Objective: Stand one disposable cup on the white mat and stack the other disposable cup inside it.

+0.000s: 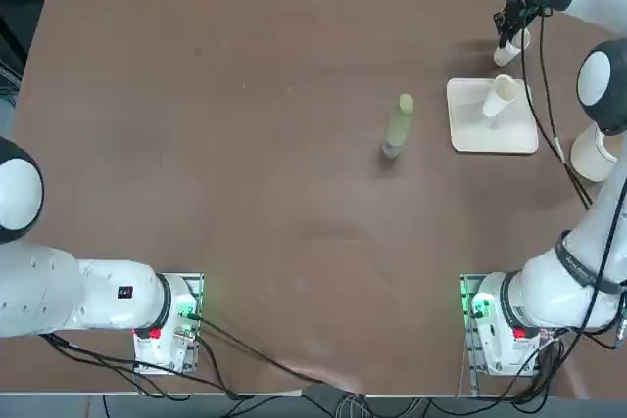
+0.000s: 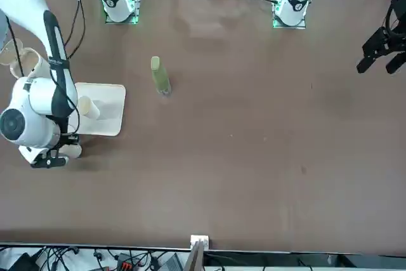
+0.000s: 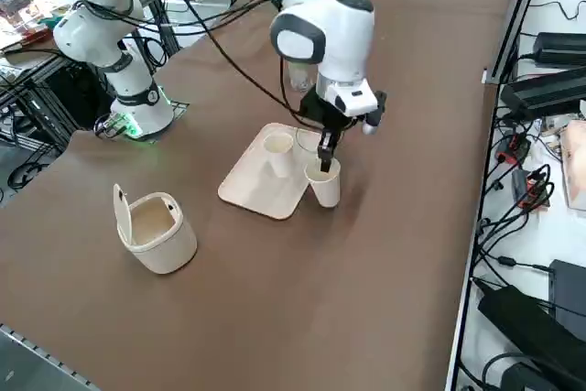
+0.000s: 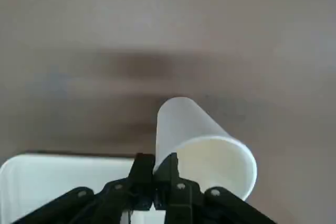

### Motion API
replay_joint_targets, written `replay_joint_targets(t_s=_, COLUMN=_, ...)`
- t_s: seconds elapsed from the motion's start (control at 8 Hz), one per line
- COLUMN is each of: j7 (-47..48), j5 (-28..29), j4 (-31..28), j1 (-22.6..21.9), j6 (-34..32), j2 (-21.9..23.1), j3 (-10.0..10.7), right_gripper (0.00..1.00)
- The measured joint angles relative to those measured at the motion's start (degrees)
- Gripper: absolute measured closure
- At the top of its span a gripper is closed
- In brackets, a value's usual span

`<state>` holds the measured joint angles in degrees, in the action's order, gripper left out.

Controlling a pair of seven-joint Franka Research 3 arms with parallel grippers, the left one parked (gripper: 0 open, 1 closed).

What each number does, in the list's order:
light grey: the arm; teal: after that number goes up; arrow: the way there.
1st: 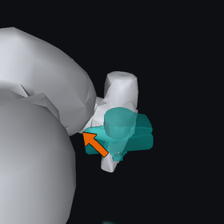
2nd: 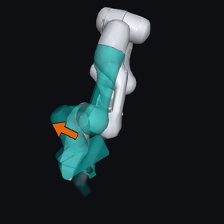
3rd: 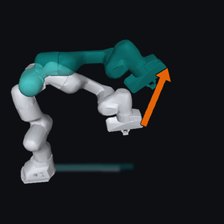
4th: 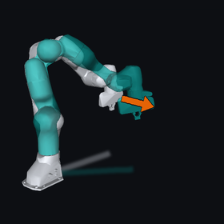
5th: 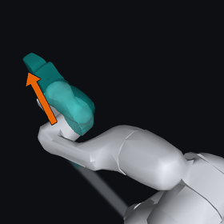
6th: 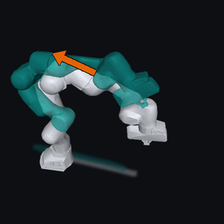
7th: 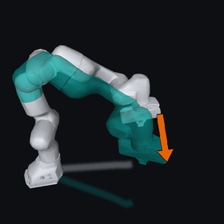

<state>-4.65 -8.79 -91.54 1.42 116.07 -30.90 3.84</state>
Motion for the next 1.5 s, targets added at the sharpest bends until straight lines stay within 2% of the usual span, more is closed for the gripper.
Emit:
replay_joint_targets(t_s=0.25, j7=0.0, j5=0.3, j4=0.7, j1=-0.1, j6=-10.0, j2=6.3, j3=-0.3, right_gripper=0.98)
replay_joint_targets(t_s=0.5, j7=0.0, j5=3.2, j4=-0.5, j1=-0.1, j6=-18.0, j2=11.7, j3=-0.8, right_gripper=0.98)
replay_joint_targets(t_s=0.88, j7=0.0, j5=4.2, j4=-6.7, j1=-0.3, j6=-18.6, j2=14.6, j3=-1.0, right_gripper=0.98)
replay_joint_targets(t_s=1.5, j7=0.0, j5=5.3, j4=-9.8, j1=-1.6, j6=-18.2, j2=14.6, j3=-1.1, right_gripper=0.98)
